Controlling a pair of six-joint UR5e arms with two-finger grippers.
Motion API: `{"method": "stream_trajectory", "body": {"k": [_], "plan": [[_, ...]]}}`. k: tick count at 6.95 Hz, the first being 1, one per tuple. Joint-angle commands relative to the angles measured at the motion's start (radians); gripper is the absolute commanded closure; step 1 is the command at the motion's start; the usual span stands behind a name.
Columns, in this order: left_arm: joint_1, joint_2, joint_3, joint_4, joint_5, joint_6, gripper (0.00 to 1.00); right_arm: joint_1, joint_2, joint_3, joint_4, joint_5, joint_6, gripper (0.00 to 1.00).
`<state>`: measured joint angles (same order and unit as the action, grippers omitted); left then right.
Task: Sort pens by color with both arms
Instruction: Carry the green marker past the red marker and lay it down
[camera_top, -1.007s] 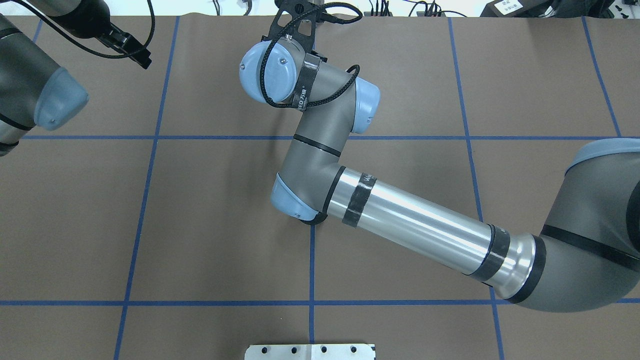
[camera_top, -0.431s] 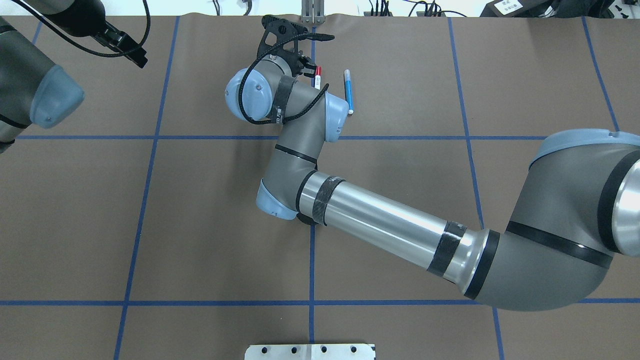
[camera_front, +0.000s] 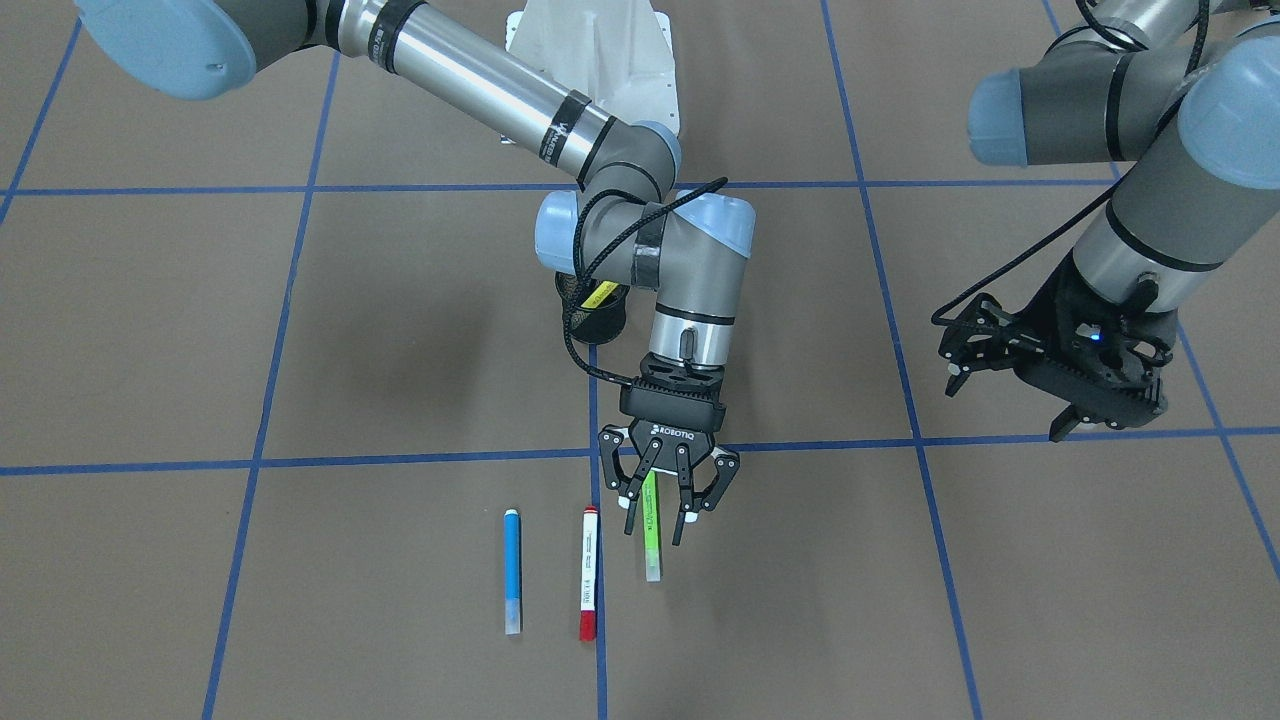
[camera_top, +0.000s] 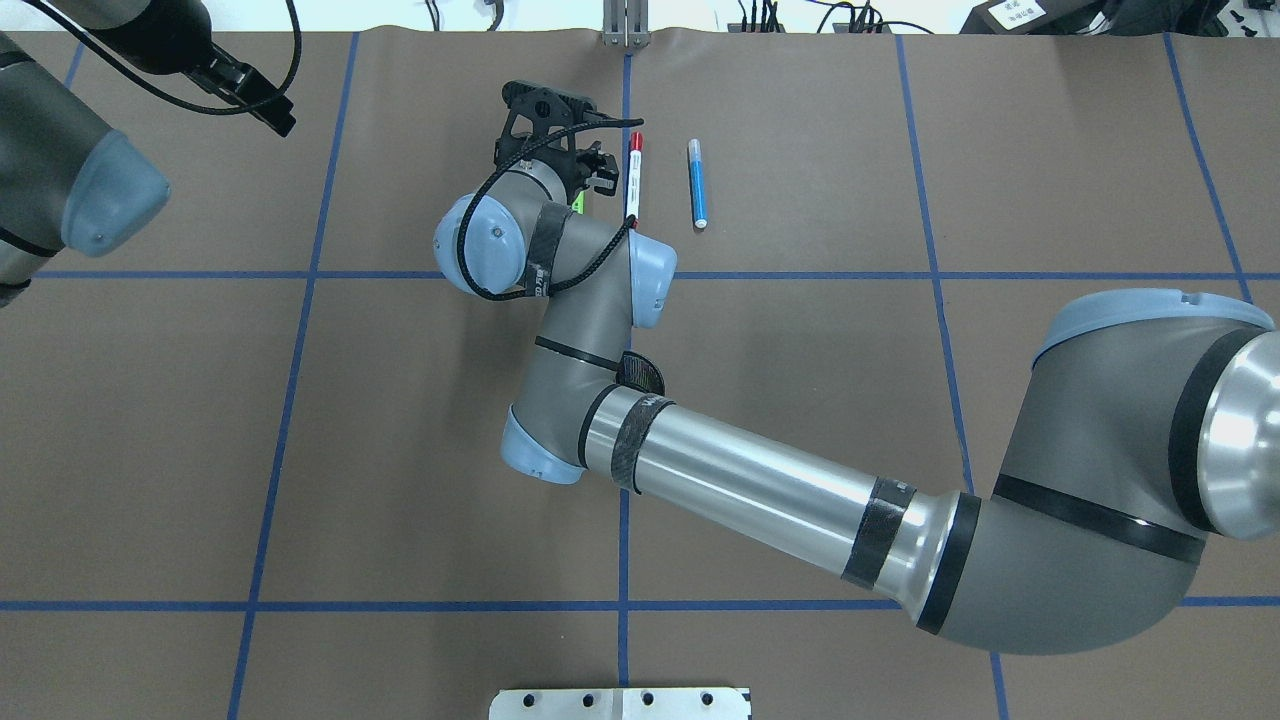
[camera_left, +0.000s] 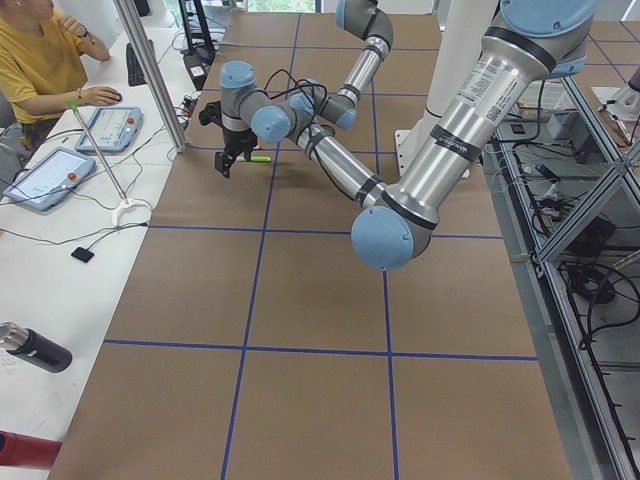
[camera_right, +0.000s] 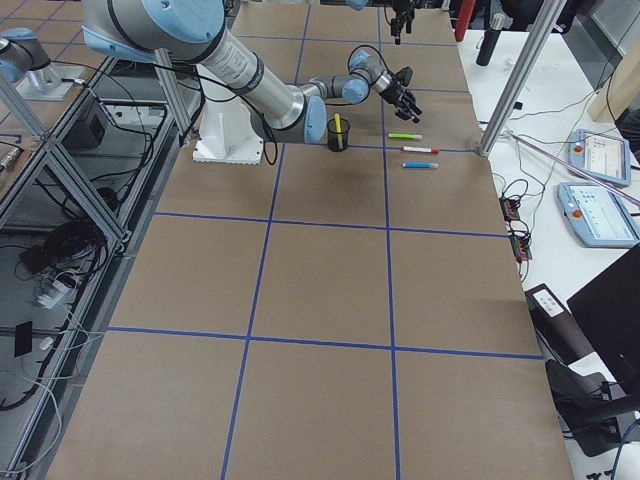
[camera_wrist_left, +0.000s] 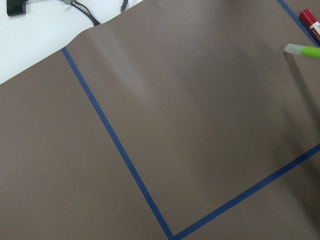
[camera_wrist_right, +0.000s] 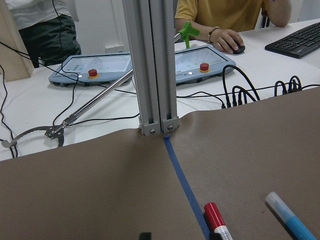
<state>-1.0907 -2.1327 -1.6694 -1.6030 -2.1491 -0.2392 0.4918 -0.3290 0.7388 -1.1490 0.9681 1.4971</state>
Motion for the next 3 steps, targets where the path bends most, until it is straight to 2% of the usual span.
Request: {"method": "stream_trajectory", "body": {"k": [1,2,3], "plan": [[0.0,-0.001,0.0,0.001,0.0,-0.005,0.01,0.001,0.002,0.01,0.002,0.009,-0.018,0.3],[0.0,-0.001,-0.001,0.006,0.0,-0.017,0.01,0.014,0.002,0.04,0.003,0.064,-0.041,0.05],[0.0,-0.001,-0.003,0.006,0.0,-0.04,0.0,0.049,0.001,0.066,0.003,0.18,-0.043,0.02]]}}
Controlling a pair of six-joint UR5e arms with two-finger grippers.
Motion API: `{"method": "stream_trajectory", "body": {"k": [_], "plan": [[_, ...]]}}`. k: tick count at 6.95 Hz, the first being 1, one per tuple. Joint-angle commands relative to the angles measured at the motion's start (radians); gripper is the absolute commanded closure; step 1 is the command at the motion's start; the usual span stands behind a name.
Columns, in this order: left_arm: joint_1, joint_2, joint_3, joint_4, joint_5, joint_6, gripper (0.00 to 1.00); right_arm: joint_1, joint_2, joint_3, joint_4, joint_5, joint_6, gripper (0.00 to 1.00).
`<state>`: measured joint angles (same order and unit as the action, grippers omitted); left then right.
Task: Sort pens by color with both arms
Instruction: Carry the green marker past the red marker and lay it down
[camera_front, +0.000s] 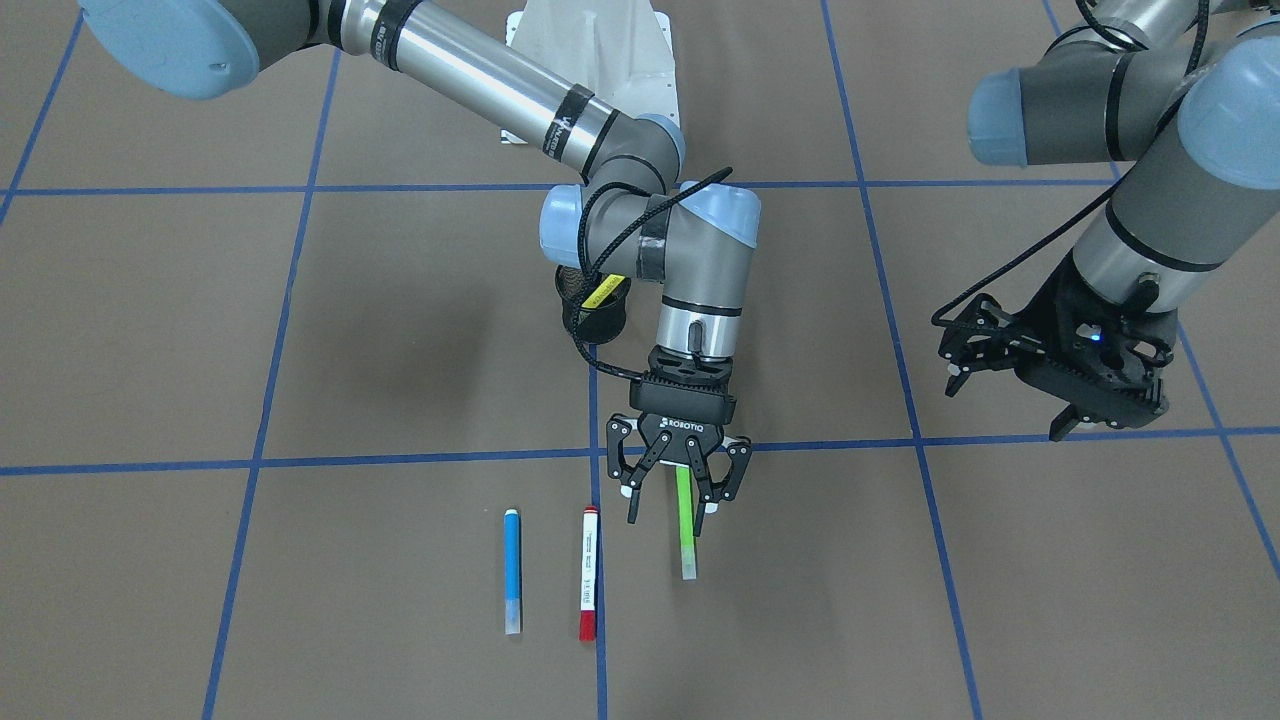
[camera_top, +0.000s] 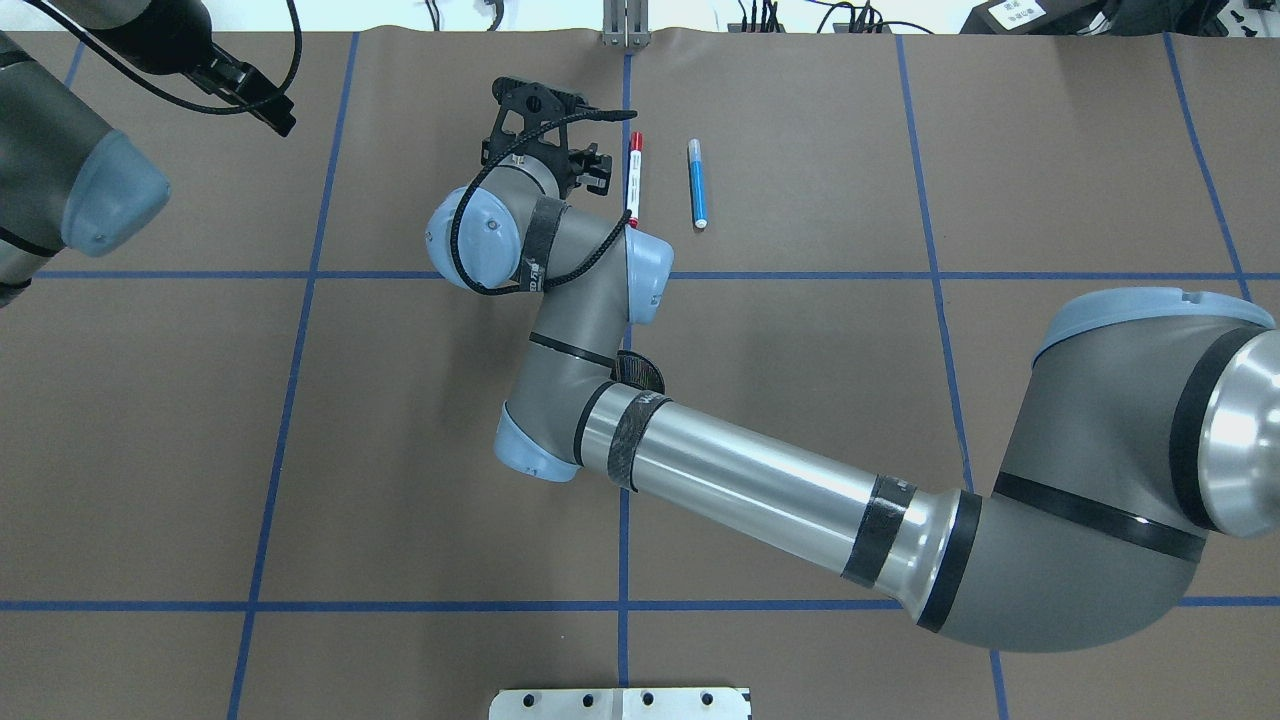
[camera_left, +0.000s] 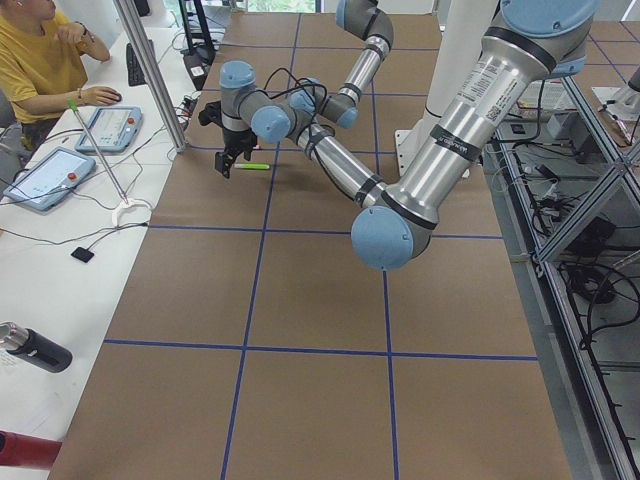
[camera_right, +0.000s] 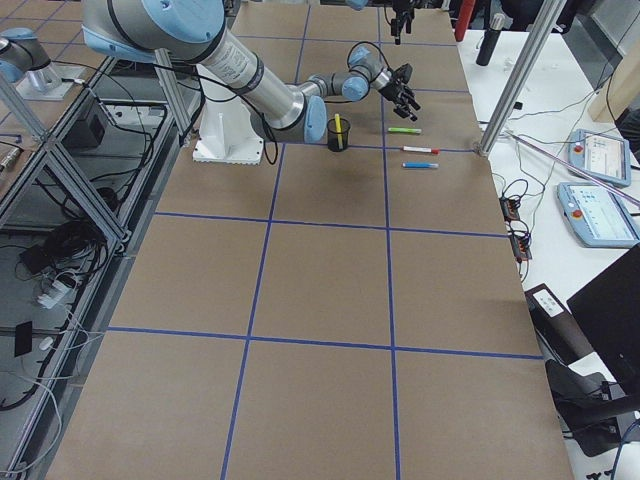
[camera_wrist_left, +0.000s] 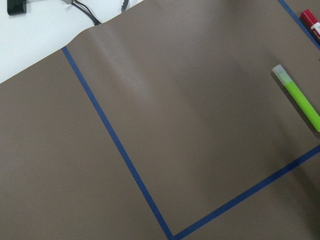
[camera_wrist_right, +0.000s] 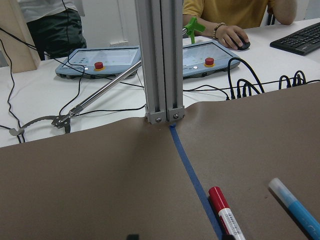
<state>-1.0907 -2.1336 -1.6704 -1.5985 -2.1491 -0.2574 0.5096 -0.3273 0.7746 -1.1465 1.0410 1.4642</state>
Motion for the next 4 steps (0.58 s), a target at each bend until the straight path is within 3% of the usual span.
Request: {"method": "stream_trajectory", "body": {"k": [1,3,4], "plan": [[0.002,0.0,-0.002,0.002,0.0,-0.043,0.0,0.07,-0.015,0.069,-0.001,0.217,-0.037,0.02],[0.009,-0.012,-0.006,0.005,0.0,-0.164,0.0,0.16,-0.118,0.214,-0.01,0.485,-0.12,0.02],[0.014,-0.017,-0.011,0.005,0.0,-0.236,0.0,0.212,-0.14,0.276,-0.094,0.633,-0.155,0.02]]}}
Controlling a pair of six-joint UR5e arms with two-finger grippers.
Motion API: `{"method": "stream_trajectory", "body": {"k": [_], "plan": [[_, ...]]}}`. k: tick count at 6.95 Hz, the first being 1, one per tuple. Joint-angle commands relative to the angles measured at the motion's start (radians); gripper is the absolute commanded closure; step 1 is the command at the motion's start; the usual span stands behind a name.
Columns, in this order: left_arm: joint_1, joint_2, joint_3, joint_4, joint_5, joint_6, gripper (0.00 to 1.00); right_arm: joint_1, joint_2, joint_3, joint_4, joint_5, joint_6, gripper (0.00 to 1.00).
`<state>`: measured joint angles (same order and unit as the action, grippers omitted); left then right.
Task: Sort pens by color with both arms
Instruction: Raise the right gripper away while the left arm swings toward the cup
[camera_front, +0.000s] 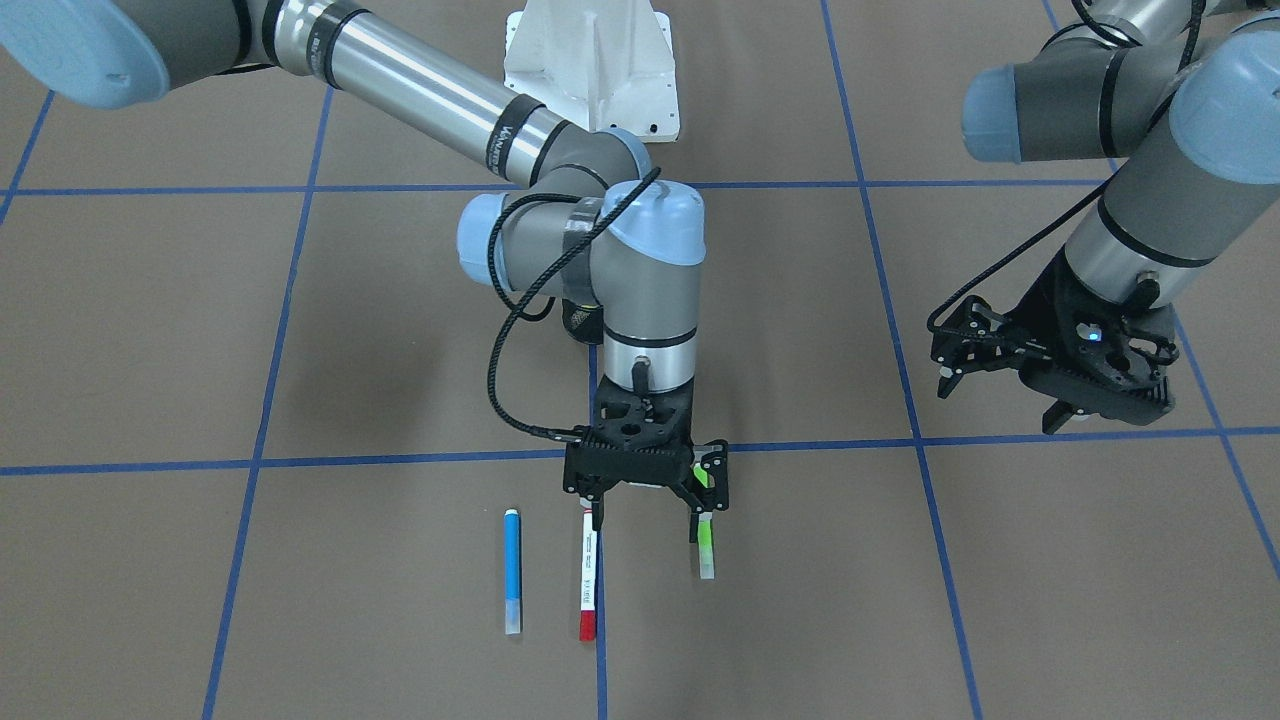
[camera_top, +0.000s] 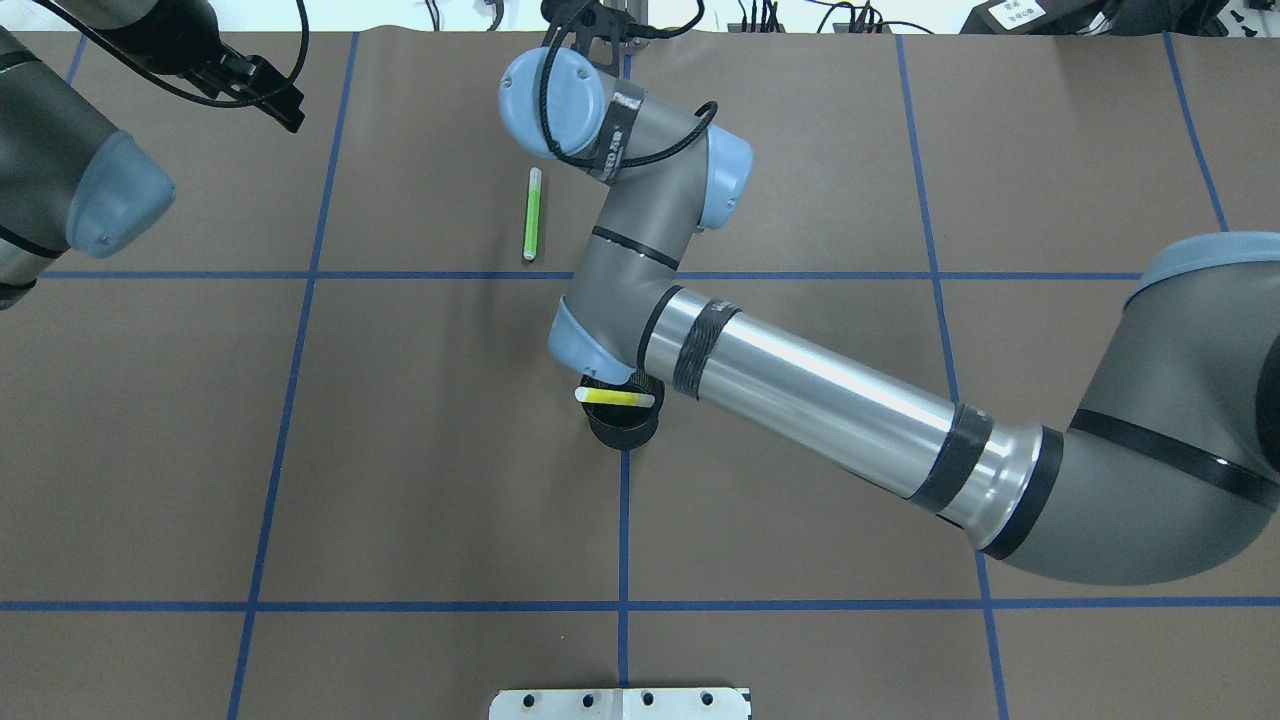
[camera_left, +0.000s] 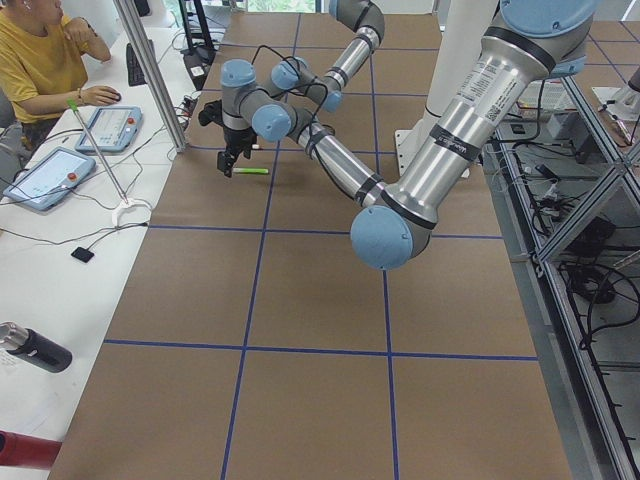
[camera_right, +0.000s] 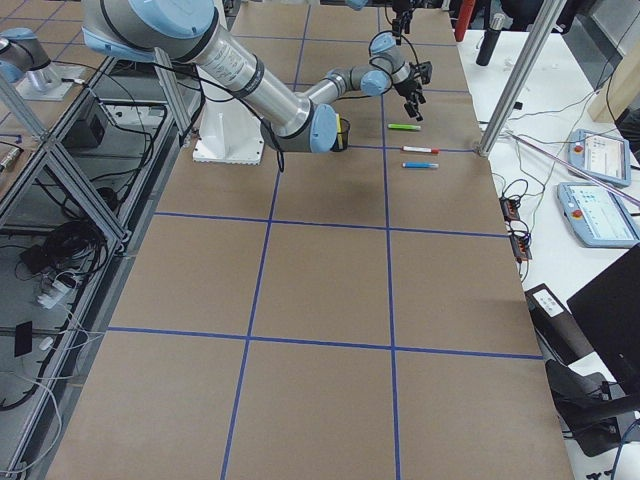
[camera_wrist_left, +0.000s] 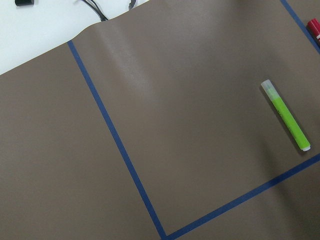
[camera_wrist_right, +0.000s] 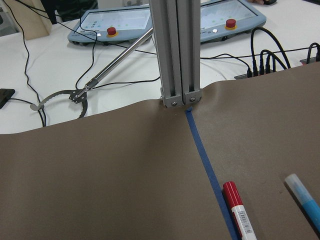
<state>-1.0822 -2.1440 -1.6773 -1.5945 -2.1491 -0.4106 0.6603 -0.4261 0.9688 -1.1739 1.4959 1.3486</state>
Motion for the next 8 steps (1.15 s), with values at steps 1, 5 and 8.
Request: {"method": "stream_trajectory", "body": {"k": [1,5,8], "plan": [[0.017,-0.01,-0.018,0.002,0.0,-0.155,0.0,0.097,-0.045,0.144,-0.201,0.273,-0.105,0.01],[0.161,-0.12,-0.084,0.202,-0.037,-0.394,0.0,0.225,-0.228,0.349,-0.277,0.574,-0.293,0.01],[0.286,-0.188,-0.075,0.202,-0.057,-0.598,0.0,0.274,-0.342,0.434,-0.335,0.678,-0.409,0.01]]}}
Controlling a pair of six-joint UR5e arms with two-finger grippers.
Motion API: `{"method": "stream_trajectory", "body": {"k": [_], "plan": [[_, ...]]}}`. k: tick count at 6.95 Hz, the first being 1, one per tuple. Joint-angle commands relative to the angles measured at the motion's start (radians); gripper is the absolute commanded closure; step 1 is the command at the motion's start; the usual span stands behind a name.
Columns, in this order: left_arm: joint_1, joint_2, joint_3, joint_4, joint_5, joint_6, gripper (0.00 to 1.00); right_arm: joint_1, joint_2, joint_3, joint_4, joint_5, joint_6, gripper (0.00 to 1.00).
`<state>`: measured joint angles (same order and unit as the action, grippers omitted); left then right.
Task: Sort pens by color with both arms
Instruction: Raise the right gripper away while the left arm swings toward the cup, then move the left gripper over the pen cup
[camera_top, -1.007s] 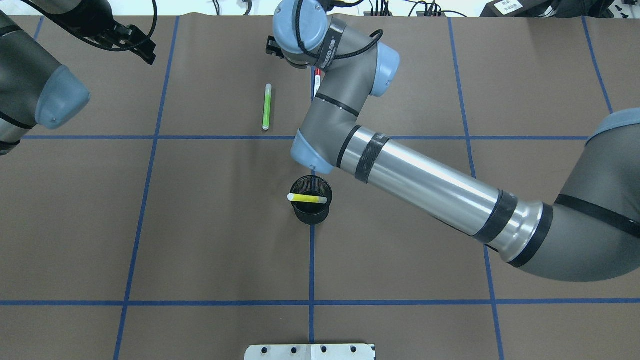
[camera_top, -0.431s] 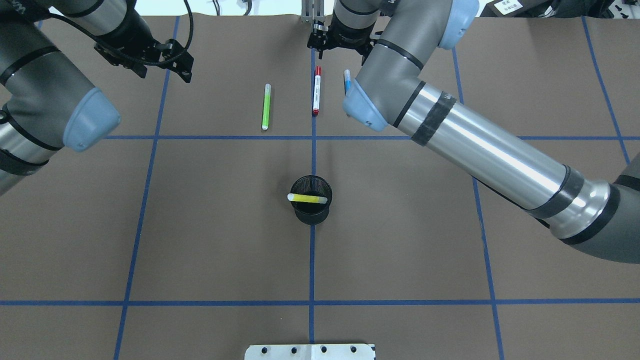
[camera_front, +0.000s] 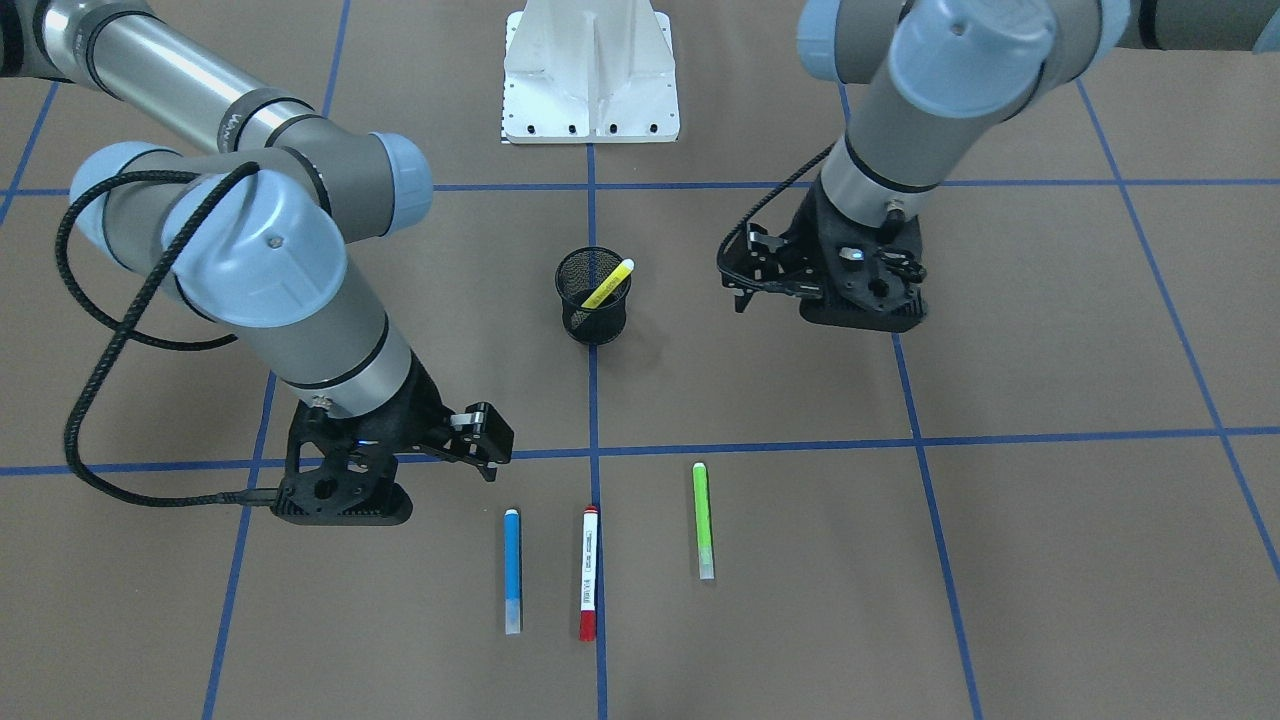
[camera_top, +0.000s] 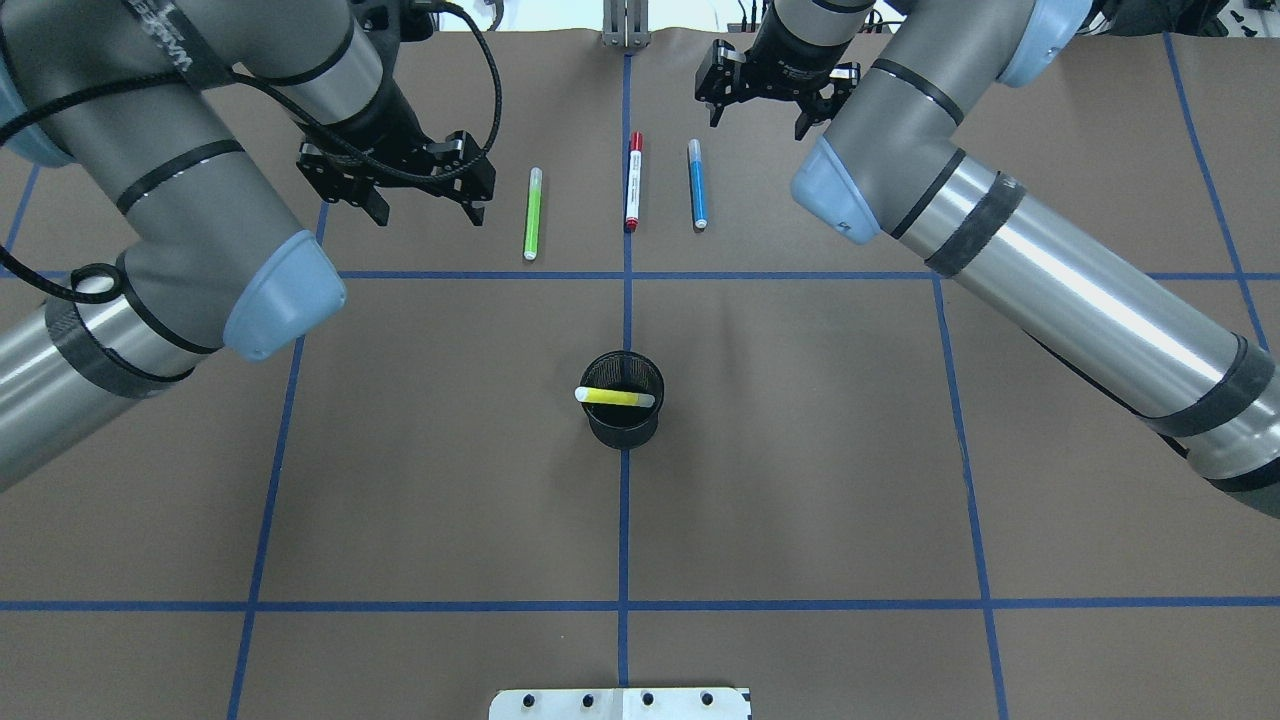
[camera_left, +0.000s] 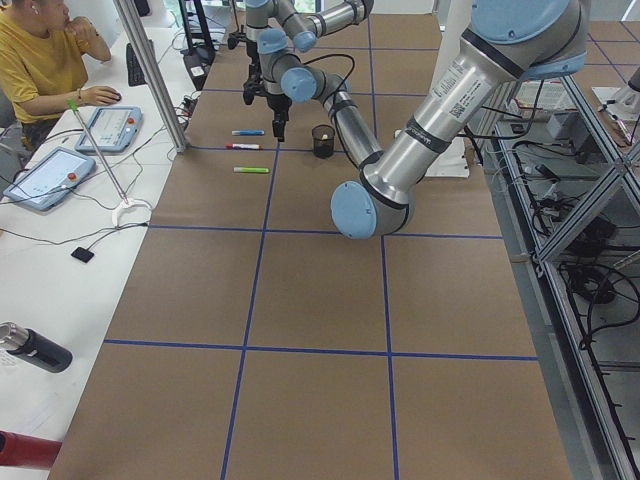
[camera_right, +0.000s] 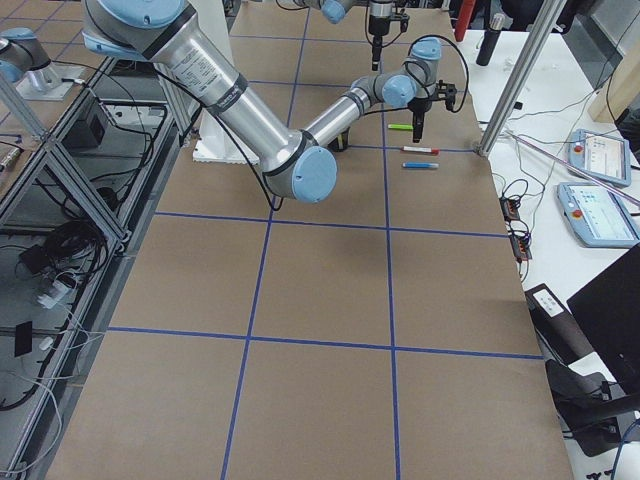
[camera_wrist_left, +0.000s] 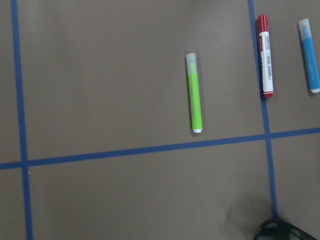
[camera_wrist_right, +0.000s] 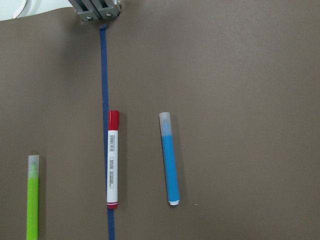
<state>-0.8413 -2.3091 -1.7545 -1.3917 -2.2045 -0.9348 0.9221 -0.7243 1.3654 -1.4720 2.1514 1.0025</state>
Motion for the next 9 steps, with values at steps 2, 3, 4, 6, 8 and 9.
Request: {"method": "stream_trajectory", "body": {"k": [2,3,4,6,8,9], "plan": [[0.103,-0.021,0.029,-0.085,0.0,-0.232,0.0,0.03,-0.05,0.098,-0.149,0.024,-0.149,0.01],[0.125,-0.02,0.082,-0.204,0.0,-0.324,0.0,0.031,-0.049,0.1,-0.149,0.024,-0.15,0.01],[0.155,-0.015,0.136,-0.316,0.009,-0.378,0.0,0.032,-0.049,0.1,-0.149,0.024,-0.15,0.01],[0.188,-0.01,0.159,-0.385,0.009,-0.401,0.0,0.031,-0.049,0.1,-0.149,0.024,-0.148,0.01],[0.206,-0.004,0.158,-0.403,0.009,-0.401,0.15,0.031,-0.049,0.098,-0.148,0.022,-0.15,0.01],[0.211,-0.001,0.158,-0.403,0.009,-0.401,0.3,0.031,-0.049,0.096,-0.148,0.022,-0.15,0.01]]}}
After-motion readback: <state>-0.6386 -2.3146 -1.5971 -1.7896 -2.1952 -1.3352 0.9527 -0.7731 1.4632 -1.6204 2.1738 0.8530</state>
